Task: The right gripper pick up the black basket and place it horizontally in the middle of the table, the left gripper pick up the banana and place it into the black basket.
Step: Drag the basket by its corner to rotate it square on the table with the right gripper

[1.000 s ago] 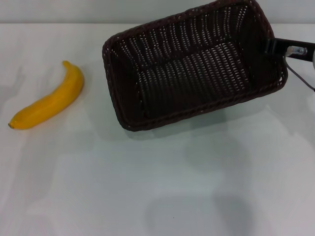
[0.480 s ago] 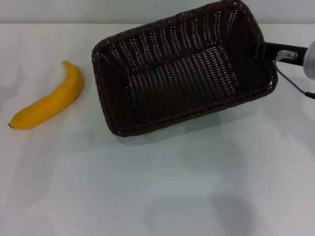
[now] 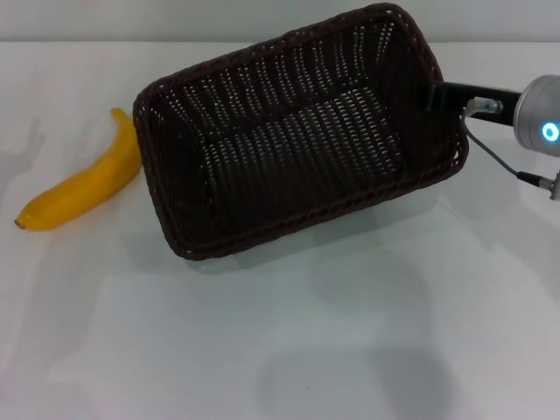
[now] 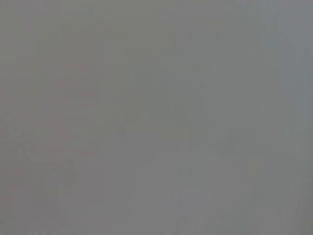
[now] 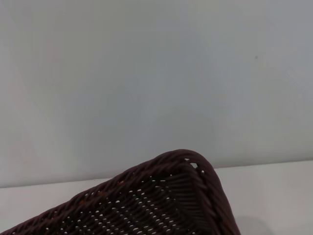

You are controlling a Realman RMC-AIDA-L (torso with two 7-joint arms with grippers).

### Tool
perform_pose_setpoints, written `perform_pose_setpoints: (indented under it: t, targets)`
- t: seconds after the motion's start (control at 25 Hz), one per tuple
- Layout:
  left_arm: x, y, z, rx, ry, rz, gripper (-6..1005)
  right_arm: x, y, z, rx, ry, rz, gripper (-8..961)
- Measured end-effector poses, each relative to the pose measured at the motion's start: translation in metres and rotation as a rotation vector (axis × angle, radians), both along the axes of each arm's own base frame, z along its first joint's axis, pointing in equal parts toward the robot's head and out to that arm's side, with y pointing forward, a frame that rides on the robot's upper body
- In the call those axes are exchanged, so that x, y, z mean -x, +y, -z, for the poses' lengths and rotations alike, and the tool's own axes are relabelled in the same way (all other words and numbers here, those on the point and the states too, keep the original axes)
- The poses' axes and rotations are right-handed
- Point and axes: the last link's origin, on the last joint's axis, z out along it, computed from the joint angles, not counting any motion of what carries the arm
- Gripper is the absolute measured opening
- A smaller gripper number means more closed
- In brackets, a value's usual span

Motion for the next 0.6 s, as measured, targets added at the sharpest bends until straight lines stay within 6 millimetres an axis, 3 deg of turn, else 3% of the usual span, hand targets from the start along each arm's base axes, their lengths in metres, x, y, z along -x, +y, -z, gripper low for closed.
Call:
perform_pose_setpoints:
  t: [0.6]
  targets:
    - [-0.0006,-0.0016,0.0021,0.006,0.004,0.006,875,-0.0015,-0.0019,0.0035,-0.005,0.015,-0.003,277]
